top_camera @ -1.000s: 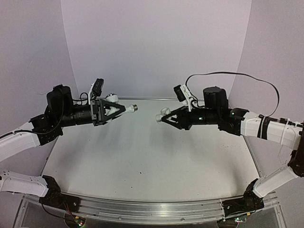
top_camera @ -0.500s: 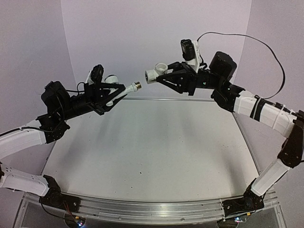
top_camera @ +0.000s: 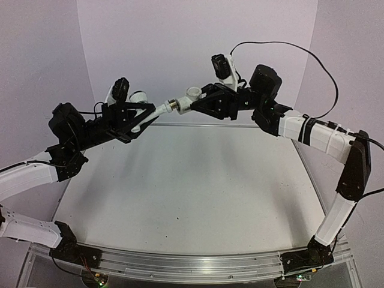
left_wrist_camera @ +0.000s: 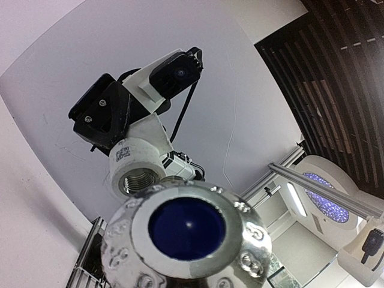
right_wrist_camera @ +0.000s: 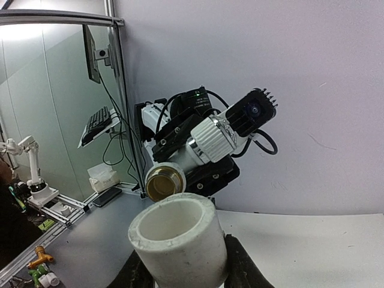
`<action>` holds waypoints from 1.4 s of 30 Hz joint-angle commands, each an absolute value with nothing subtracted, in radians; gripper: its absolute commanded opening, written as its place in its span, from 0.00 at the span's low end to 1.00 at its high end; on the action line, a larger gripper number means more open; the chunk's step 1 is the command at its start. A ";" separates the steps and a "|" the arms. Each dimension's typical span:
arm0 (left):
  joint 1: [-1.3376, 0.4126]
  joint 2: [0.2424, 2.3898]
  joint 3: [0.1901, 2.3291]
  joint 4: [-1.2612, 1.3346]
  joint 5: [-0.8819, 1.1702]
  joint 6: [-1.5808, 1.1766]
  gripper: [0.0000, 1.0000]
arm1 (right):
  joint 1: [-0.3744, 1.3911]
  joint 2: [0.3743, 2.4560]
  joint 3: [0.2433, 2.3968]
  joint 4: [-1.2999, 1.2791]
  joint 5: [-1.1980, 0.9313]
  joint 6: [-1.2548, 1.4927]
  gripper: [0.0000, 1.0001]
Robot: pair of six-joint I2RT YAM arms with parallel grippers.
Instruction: Install the water faucets
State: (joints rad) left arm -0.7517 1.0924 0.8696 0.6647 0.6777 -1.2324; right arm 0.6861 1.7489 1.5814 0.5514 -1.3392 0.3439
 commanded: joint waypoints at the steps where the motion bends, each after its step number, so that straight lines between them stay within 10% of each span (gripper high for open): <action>1: -0.755 1.074 0.875 0.744 0.677 -1.238 0.00 | 0.693 1.743 1.634 0.634 -1.333 0.374 0.00; 42: -0.753 1.100 0.918 0.483 0.525 -0.962 0.00 | 0.776 1.728 1.543 0.575 -1.134 0.452 0.00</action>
State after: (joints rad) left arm -0.7391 1.0973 0.8707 0.5209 0.5220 -1.0977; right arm 0.7181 1.7329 1.5150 0.5011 -1.1938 0.3283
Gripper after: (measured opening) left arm 0.263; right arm 0.345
